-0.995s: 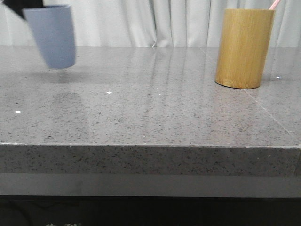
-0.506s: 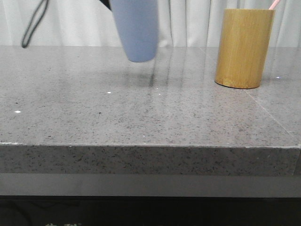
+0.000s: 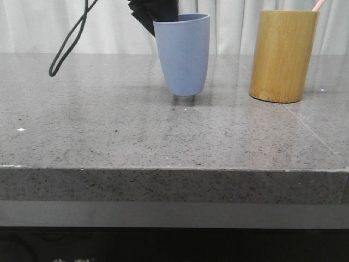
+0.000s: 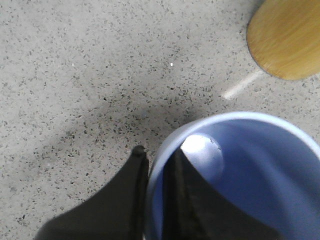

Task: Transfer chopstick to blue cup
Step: 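Carry the blue cup with the left gripper toward the bamboo cup, then set the blue cup down beside the bamboo cup and release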

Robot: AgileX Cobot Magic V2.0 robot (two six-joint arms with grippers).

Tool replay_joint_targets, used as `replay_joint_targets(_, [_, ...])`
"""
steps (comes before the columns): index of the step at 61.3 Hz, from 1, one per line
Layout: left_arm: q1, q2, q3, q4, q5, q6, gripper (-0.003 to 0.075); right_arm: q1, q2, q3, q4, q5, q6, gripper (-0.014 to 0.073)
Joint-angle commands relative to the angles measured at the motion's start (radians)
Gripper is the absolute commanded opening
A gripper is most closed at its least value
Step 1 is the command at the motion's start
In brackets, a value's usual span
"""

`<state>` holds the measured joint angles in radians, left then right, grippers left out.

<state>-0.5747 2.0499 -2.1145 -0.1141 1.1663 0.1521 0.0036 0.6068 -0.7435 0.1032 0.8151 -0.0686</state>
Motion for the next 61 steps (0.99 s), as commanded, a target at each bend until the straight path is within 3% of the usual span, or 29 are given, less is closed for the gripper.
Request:
replay_joint_targets(1, [-0.007, -0.056, -0.035, -0.014, -0.034, -0.002, -0.0018, 0.001, 0.009, -0.026, 0.007, -0.055, -0.010, 0.0570])
replay_joint_targets(27, [-0.007, -0.020, -0.035, -0.014, -0.029, -0.002, -0.0009, 0.001, 0.009, -0.026, 0.007, -0.048, -0.010, 0.0570])
replay_joint_targets(31, [-0.007, -0.020, -0.035, -0.014, -0.033, -0.002, 0.0045, 0.001, 0.009, -0.026, 0.007, -0.043, -0.010, 0.0570])
replay_joint_targets(41, [-0.007, -0.020, -0.035, -0.014, -0.045, -0.002, 0.0309, 0.001, 0.009, -0.026, 0.007, -0.042, -0.010, 0.0570])
replay_joint_targets(44, [-0.007, -0.020, -0.035, -0.014, -0.047, -0.002, 0.0353, 0.001, 0.009, -0.026, 0.007, -0.043, -0.010, 0.0570])
replay_joint_targets(61, [-0.007, -0.028, -0.108, -0.014, 0.017, -0.002, 0.0368, 0.001, 0.009, -0.026, 0.008, -0.068, -0.010, 0.0570])
